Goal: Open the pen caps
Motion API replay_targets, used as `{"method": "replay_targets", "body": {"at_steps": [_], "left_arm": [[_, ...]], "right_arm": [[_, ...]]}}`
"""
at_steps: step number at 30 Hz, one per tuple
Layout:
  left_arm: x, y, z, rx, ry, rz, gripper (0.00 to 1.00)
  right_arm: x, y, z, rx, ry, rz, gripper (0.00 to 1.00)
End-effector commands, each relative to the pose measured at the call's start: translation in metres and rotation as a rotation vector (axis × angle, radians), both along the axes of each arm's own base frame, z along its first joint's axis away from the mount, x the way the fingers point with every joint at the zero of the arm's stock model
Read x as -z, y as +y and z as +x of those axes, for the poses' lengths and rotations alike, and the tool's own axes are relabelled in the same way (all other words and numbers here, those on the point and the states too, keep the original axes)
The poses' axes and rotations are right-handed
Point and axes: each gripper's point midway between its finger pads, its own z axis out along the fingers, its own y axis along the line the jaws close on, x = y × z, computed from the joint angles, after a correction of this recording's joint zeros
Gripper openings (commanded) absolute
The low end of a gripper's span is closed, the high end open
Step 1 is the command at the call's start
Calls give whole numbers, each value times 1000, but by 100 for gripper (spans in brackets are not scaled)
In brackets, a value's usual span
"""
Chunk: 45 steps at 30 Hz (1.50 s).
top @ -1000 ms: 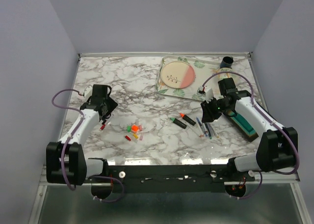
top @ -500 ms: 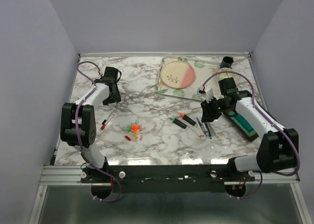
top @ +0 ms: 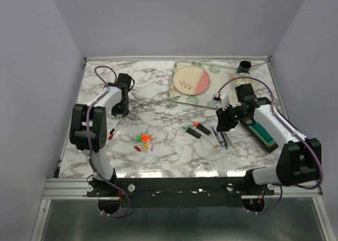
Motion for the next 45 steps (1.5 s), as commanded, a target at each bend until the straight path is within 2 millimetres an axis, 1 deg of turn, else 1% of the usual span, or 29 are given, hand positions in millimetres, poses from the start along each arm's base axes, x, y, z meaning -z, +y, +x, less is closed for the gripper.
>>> {"method": "replay_targets", "body": {"at_steps": [1, 9, 10, 12, 14, 17, 22, 26, 27, 28, 29, 32, 33, 34, 35, 36, 37, 38, 39, 40, 41, 42, 43, 44, 45], "left_arm": [[2, 2, -5, 64, 79, 11, 41], [17, -5, -10, 94, 139, -32, 38], [18, -4, -10, 95, 145, -31, 35], [22, -3, -10, 94, 156, -27, 34], [23, -1, -10, 92, 161, -23, 31], [23, 9, -6, 76, 164, -8, 28], [18, 26, 11, 49, 137, 25, 22], [15, 34, 26, 19, 104, 1, 15], [12, 34, 31, 13, 89, -9, 15], [11, 34, 35, 7, 74, -20, 11], [10, 29, 38, 8, 65, -59, 10], [-4, 21, 48, 0, -6, -110, 4], [-15, 11, 49, 10, -45, -170, 3], [-23, 4, 56, 18, -93, -211, 1], [-30, -4, 57, 25, -125, -253, 0], [-46, -24, 54, 61, -167, -355, 0], [-56, -34, 58, 63, -217, -410, 0], [-65, -47, 57, 83, -246, -471, 0], [-77, -58, 48, 101, -278, -527, 0], [-90, -84, 47, 138, -314, -643, 0], [-97, -97, 42, 151, -332, -715, 0], [-99, -111, 26, 170, -332, -784, 0], [-114, -140, 20, 256, -356, -905, 0], [-119, -158, 11, 248, -341, -982, 0], [-116, -173, -5, 275, -315, -1033, 0]], "right_arm": [[-13, 5, 1, -23, -26, 27, 41], [-13, 5, 1, -24, -24, 29, 41], [-12, 5, 1, -24, -21, 28, 41], [-12, 5, 0, -24, -18, 28, 41], [-12, 5, 0, -25, -18, 30, 41], [-12, 7, 0, -31, -17, 36, 41], [-13, 7, -1, -34, -17, 40, 41], [-13, 7, -1, -34, -17, 40, 41], [-13, 7, -1, -35, -16, 40, 41], [-13, 7, -1, -36, -16, 39, 41], [-14, 7, -1, -37, -19, 41, 41], [-13, 7, -1, -40, -20, 43, 41], [-14, 8, -2, -45, -18, 46, 41], [-15, 9, -3, -51, -19, 51, 41], [-17, 11, -4, -69, -27, 65, 41], [-20, 12, -6, -81, -27, 76, 41], [-25, 15, -8, -97, -39, 91, 41], [-31, 20, -10, -134, -55, 127, 41], [-35, 23, -15, -156, -59, 147, 41], [-41, 26, -18, -181, -77, 171, 41], [-52, 32, -23, -232, -120, 216, 41], [-56, 36, -30, -265, -129, 236, 42], [-60, 39, -34, -294, -148, 252, 42], [-65, 44, -39, -340, -179, 281, 42], [-72, 48, -43, -376, -221, 291, 42]]}}
